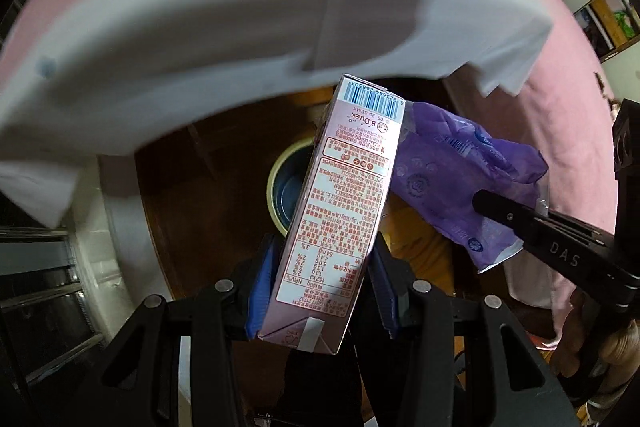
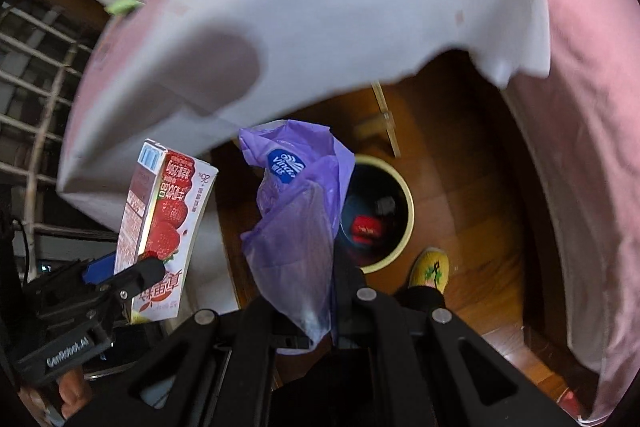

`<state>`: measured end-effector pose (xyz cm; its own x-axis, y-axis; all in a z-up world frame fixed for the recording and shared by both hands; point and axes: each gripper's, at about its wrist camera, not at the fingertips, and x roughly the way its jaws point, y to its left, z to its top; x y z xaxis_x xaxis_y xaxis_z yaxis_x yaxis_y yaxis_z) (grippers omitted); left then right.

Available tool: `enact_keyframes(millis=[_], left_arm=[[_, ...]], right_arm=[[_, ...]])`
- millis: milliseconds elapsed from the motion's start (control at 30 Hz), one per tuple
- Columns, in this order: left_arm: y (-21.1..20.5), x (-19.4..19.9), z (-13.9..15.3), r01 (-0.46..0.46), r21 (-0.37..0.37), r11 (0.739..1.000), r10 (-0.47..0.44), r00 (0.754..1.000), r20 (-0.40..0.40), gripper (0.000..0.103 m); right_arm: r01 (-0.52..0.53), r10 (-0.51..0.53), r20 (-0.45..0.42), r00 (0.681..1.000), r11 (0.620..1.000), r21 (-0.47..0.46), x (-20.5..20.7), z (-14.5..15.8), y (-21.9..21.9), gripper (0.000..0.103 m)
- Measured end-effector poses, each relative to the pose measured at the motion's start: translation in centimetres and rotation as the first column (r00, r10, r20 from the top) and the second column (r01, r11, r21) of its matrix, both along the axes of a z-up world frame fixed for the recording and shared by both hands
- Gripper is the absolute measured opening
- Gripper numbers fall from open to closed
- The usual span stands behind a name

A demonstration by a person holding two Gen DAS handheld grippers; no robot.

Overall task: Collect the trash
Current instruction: 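Carry the carton and purple bag over the bin and open both tools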

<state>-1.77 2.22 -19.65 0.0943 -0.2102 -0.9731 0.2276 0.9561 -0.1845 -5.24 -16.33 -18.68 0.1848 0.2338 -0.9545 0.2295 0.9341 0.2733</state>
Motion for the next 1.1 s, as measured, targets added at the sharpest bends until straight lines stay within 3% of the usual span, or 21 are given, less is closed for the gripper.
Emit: enact_keyframes(millis=[333, 500, 567, 600, 667, 733, 933, 1100], left_arm=[[-4.1, 2.6, -15.5, 0.003, 0.043, 0.999, 0.0, 0.998, -0.057, 0.043], [-4.9, 3.9, -20.5, 0.004, 0.073, 0.997, 0.0, 0.999, -0.054, 0.044], [-5.1, 4.2, -21.4, -0.006, 0.075, 0.997, 0.009, 0.999, -0.047, 0.047], [-5.1, 4.5, -21.8, -0.006, 0.077, 0.997, 0.01, 0.999, -0.049, 0.052], [-4.7, 5.0, -22.2, -0.015, 0.081, 0.997, 0.018, 0.999, -0.041, 0.081], [-4.5, 5.4, -22.2, -0.025, 0.088, 0.996, 0.028, 0.999, -0.024, 0.089], [-3.2, 5.7, -21.8, -0.043, 0.109, 0.993, 0.045, 0.999, -0.012, 0.09], [-2.6, 5.0, -18.7, -0.042, 0.106, 0.994, 0.04, 0.999, 0.02, 0.09]], right_arm=[[0.003, -0.003, -0.08, 0.997, 1.0, -0.008, 1.9, -15.7, -1.0, 0.006], [-0.001, 0.001, -0.1, 0.995, 1.0, 0.0, 3.3, -21.7, -1.2, 0.008], [-0.007, 0.007, -0.111, 0.994, 1.0, 0.004, 3.8, -23.2, -1.1, 0.02], [-0.01, 0.009, -0.112, 0.994, 1.0, -0.002, 4.0, -23.6, -1.2, 0.026], [-0.018, 0.019, -0.104, 0.994, 1.0, 0.007, 4.3, -24.4, -1.2, 0.041], [-0.027, 0.027, -0.099, 0.995, 1.0, 0.008, 4.6, -24.9, -1.1, 0.052], [-0.027, 0.026, -0.082, 0.996, 1.0, -0.014, 5.1, -24.0, -0.8, 0.055], [-0.036, 0.036, -0.056, 0.998, 0.999, 0.003, 5.0, -20.7, -0.7, 0.056]])
